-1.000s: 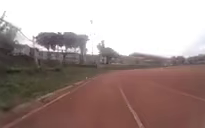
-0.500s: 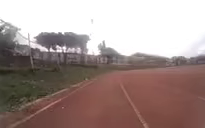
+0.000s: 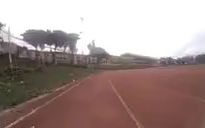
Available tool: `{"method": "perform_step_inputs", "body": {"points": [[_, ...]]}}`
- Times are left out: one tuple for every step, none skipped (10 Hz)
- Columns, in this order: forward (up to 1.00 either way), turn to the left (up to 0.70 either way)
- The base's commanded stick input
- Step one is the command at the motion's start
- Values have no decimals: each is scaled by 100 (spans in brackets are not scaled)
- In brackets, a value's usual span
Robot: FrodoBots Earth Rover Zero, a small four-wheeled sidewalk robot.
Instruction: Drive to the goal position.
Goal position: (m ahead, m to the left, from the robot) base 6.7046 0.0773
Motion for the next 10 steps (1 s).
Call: {"method": "perform_step_inputs", "body": {"points": [[100,0],[100,0],[100,0],[100,0],[100,0],[100,0],[100,0],[100,0],[100,0],[100,0]]}}
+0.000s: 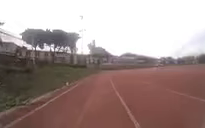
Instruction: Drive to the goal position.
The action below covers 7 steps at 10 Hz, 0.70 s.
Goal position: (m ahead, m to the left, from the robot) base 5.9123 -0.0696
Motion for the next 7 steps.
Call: {"method": "perform_step_inputs", "body": {"points": [[100,0],[100,0],[100,0],[100,0],[100,0],[100,0],[100,0]]}}
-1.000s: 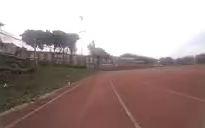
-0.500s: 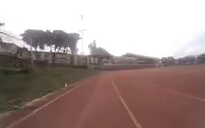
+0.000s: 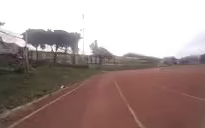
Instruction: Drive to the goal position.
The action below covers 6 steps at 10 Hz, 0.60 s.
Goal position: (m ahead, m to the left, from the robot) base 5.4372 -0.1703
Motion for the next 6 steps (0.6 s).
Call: {"method": "perform_step_inputs", "body": {"points": [[100,0],[100,0],[100,0],[100,0],[100,0],[100,0]]}}
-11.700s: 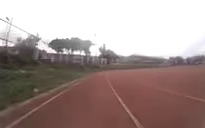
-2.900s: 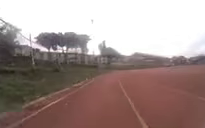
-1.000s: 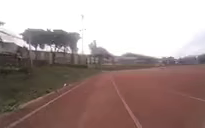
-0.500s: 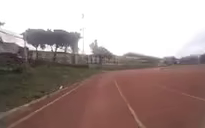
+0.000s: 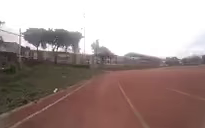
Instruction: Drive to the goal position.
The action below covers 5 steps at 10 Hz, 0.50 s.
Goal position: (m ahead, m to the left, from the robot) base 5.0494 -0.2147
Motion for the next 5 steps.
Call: {"method": "perform_step_inputs", "body": {"points": [[100,0],[100,0],[100,0],[100,0],[100,-1]]}}
